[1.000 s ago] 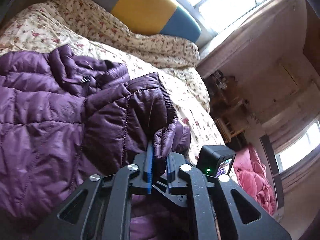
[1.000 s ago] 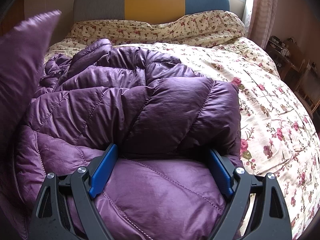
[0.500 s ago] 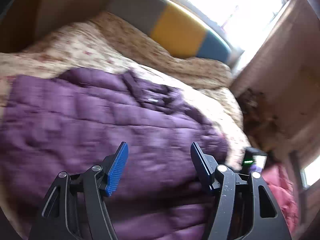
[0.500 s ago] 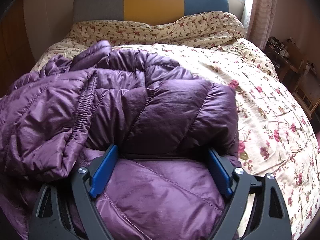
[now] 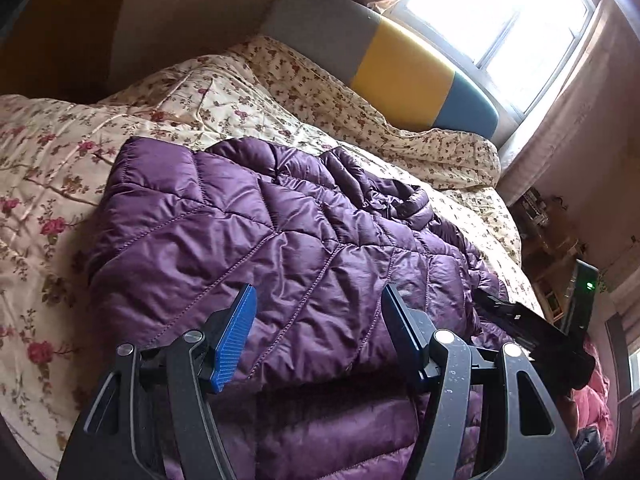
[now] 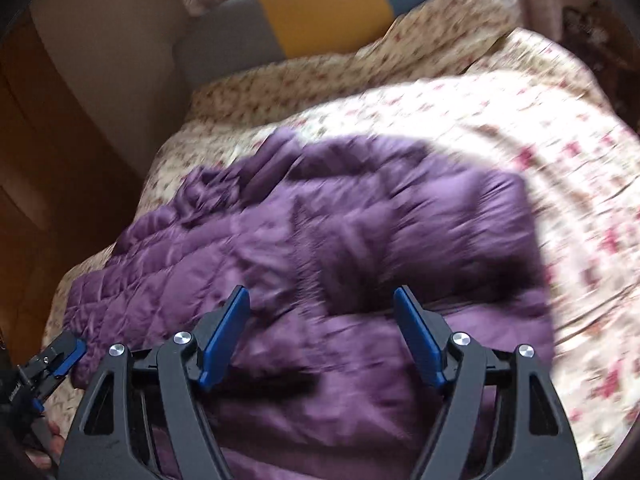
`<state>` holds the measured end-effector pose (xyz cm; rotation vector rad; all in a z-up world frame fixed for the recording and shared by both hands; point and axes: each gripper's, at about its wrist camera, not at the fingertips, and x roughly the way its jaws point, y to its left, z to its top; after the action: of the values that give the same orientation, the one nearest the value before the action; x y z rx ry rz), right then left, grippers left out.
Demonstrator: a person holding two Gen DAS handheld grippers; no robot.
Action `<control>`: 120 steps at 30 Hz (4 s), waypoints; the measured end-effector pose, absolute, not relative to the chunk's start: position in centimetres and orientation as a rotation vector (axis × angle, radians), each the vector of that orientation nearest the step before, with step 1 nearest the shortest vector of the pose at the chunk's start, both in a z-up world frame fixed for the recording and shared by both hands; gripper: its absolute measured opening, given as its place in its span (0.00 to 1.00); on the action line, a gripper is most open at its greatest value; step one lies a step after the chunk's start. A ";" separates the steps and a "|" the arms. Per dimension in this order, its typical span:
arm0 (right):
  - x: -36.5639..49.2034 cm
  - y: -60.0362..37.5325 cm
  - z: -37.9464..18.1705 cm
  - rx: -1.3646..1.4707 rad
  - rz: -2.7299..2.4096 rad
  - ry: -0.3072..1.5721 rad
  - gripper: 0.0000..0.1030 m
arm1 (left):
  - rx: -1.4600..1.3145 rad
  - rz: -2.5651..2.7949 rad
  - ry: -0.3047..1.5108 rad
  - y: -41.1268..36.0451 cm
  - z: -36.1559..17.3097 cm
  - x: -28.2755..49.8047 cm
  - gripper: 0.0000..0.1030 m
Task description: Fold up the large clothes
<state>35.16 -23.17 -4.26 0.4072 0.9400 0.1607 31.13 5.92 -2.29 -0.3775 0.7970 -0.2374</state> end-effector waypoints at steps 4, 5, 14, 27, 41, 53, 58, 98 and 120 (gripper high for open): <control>34.7 -21.6 -4.3 0.319 0.149 0.924 0.11 | -0.340 -0.228 0.789 6.2 -2.0 30.8 0.62; 34.4 -21.7 -4.1 0.300 0.139 0.914 0.09 | -0.329 -0.224 0.784 6.3 -1.9 30.7 0.62; 33.0 -25.0 -4.1 0.196 -0.002 0.896 0.07 | -0.271 -0.208 0.808 5.5 -2.8 32.1 0.62; 33.4 -24.4 -7.4 0.107 -0.051 0.915 0.10 | -0.185 -0.148 0.855 3.3 -7.5 32.9 0.62; 31.6 -24.4 -4.5 0.095 -0.084 0.849 0.46 | -0.077 -0.096 0.768 3.3 -4.9 30.6 0.70; 33.2 -21.5 -0.5 0.071 -0.015 0.769 0.58 | -0.038 -0.102 0.727 3.3 -3.1 30.9 0.70; 35.0 -20.2 -1.9 0.049 0.003 0.801 0.60 | -0.037 -0.117 0.749 3.6 -3.3 32.9 0.70; 19.7 -26.3 -4.5 0.091 0.134 1.101 0.80 | -0.112 -0.128 0.906 11.3 -5.6 19.0 0.94; 4.2 -27.3 -3.1 0.195 0.371 1.167 0.10 | -0.219 -0.244 0.927 12.9 -7.3 3.1 0.14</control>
<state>4.25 -27.32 -3.14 0.1951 1.1674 0.3710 3.14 12.89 -7.25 -0.2195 0.9266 -0.2437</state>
